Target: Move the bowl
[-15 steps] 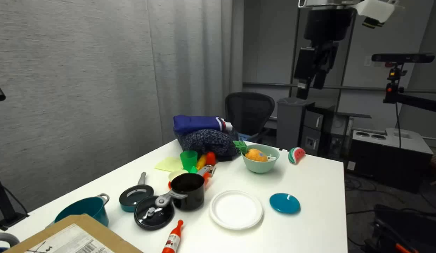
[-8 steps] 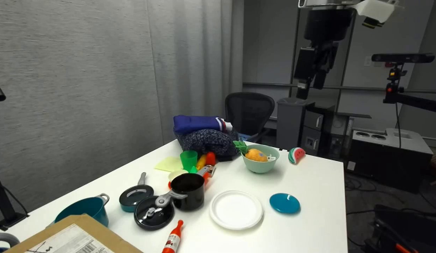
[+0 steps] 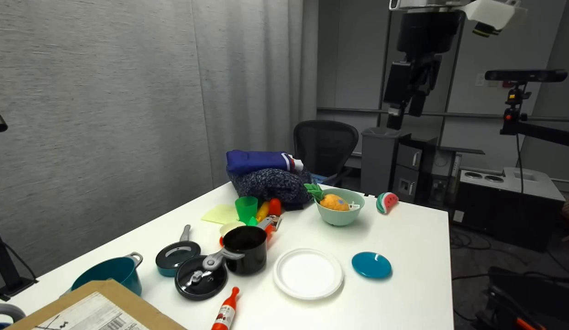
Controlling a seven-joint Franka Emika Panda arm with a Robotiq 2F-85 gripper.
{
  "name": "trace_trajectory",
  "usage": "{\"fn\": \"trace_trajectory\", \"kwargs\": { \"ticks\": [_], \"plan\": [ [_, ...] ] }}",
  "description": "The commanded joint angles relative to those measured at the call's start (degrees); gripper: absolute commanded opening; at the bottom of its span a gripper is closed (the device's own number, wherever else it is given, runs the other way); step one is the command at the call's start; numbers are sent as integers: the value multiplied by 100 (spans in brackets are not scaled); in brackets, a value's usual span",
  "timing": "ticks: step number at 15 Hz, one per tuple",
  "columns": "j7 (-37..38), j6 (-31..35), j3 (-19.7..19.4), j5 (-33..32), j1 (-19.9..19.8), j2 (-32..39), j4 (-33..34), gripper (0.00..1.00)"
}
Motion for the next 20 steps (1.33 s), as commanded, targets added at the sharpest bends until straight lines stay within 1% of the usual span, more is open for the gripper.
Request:
{"fn": "trace_trajectory", "kwargs": {
  "ticks": [1,4,7,9,12,13,14,20],
  "plan": [
    [251,275,7,-126,1,-35,-79,100],
    [486,749,-2,-17,7,-48,-189,100],
    [396,769,-69,212,87,-30,-216,100],
    [654,829,-3,238,21,-35,-247,100],
    [569,614,-41,286,66,-23,-201,100],
    [604,556,-18,244,42,-21,-191,100],
    [578,651,-12,173,25,5,-199,100],
    [578,650,-13,171,25,15,-199,100]
  ]
}}
